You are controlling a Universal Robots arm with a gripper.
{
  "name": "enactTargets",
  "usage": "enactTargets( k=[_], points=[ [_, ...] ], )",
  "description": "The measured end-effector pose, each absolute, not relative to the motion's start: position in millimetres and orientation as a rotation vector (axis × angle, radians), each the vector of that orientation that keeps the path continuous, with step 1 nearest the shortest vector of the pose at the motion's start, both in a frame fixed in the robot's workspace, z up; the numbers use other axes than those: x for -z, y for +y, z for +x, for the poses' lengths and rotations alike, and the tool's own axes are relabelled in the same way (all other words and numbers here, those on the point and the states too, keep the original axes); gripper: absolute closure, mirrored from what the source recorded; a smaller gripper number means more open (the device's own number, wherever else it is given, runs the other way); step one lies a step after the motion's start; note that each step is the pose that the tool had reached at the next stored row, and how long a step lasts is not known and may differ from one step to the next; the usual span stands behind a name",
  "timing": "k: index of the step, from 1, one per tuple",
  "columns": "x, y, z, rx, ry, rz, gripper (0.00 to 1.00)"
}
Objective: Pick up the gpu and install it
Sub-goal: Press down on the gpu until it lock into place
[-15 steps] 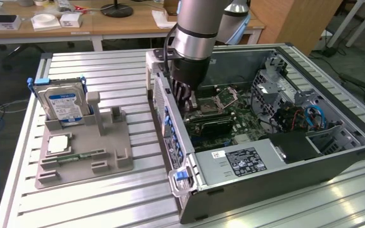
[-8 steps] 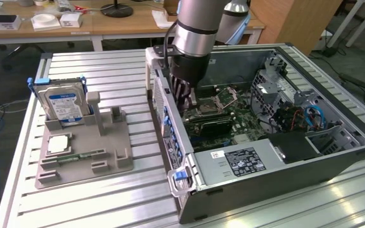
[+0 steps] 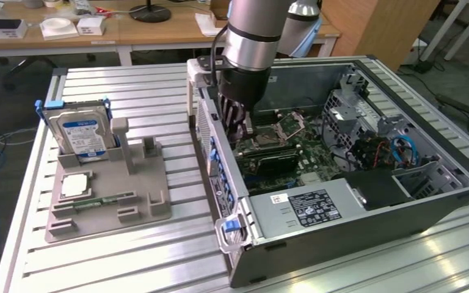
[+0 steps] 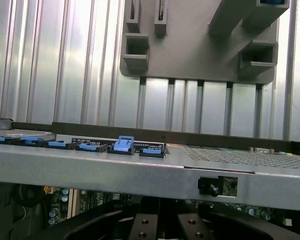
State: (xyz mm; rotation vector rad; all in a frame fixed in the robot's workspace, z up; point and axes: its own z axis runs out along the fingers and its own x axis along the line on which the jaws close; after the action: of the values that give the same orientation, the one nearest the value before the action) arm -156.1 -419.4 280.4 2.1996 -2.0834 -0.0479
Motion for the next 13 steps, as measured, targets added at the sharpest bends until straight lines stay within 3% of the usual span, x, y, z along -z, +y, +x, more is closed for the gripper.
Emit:
enactTargets(
  k=[13],
  points=[
    [-290.9, -421.6, -155.7, 0.052, -2.081, 2.2, 0.9]
  ],
)
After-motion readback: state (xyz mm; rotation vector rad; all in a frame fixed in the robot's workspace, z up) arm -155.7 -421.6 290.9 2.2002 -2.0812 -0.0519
